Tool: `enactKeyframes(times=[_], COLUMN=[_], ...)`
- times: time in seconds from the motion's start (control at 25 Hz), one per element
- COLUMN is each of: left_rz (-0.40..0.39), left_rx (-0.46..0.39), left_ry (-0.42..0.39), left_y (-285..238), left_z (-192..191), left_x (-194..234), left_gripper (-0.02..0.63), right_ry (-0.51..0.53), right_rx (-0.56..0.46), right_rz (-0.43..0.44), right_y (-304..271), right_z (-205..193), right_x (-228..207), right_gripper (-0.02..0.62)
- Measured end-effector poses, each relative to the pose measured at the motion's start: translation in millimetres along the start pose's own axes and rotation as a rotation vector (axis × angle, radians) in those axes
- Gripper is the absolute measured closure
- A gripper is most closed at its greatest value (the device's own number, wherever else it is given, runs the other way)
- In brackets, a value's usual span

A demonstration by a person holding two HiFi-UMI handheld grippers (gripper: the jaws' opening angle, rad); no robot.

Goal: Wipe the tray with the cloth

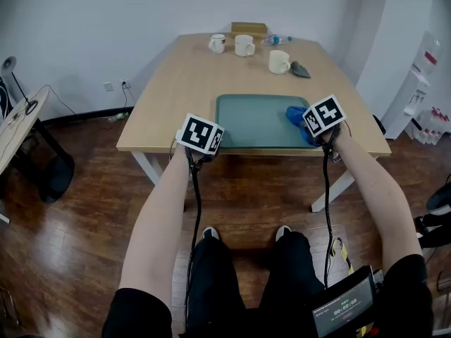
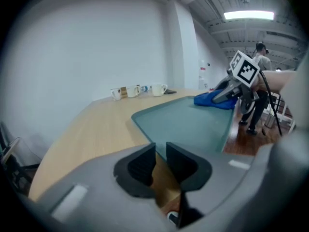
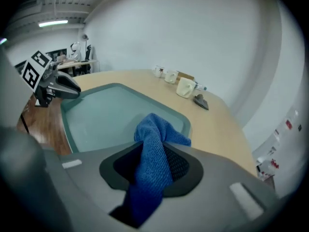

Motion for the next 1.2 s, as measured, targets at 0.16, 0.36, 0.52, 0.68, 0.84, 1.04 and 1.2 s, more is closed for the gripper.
enactKeyframes(times=[0.16, 0.36, 0.52, 0.68, 0.84, 1.04, 1.2], left_rz=[0.004, 0.004, 0.002, -0.001, -0.001, 0.012, 0.018], left_rx=[-0.004, 0.000, 0.001, -0.008, -0.013, -0.009, -0.005], left_ry=[-0.007, -0.007, -0.003, -0.016, -0.019, -0.019, -0.011], left_y=[0.0, -0.8, -0.4, 0.8, 1.2, 1.6, 1.3], left_z=[-1.4, -0.4, -0.5, -0.5, -0.6, -1.5, -3.3], left_x=[-0.9, -1.9, -2.0, -3.6, -3.6, -0.1, 1.1], left_gripper=[0.535, 0.535, 0.535, 0.535, 0.537, 0.535, 0.535], right_ry=[-0.005, 0.062, 0.168, 0.210, 0.262, 0.208, 0.152], right_rx=[-0.010, -0.057, -0.100, -0.138, -0.144, -0.141, -0.074], right_rz=[0.015, 0.096, 0.192, 0.276, 0.288, 0.269, 0.173], right_y=[-2.6, -7.3, -10.3, -12.9, -13.1, -2.5, 7.9], right_z=[6.1, 35.3, 68.3, 94.9, 103.2, 83.4, 44.6], right_x=[14.9, 70.5, 134.9, 184.7, 202.5, 161.1, 95.5], right_gripper=[0.488, 0.488, 0.488, 0.488, 0.488, 0.488, 0.488])
Point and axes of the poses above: the fingertips, and each gripper's own axes: y backward along the fingers, x to its left, z out of its top, the point moved 8 cm from there along y, backward along the fingers
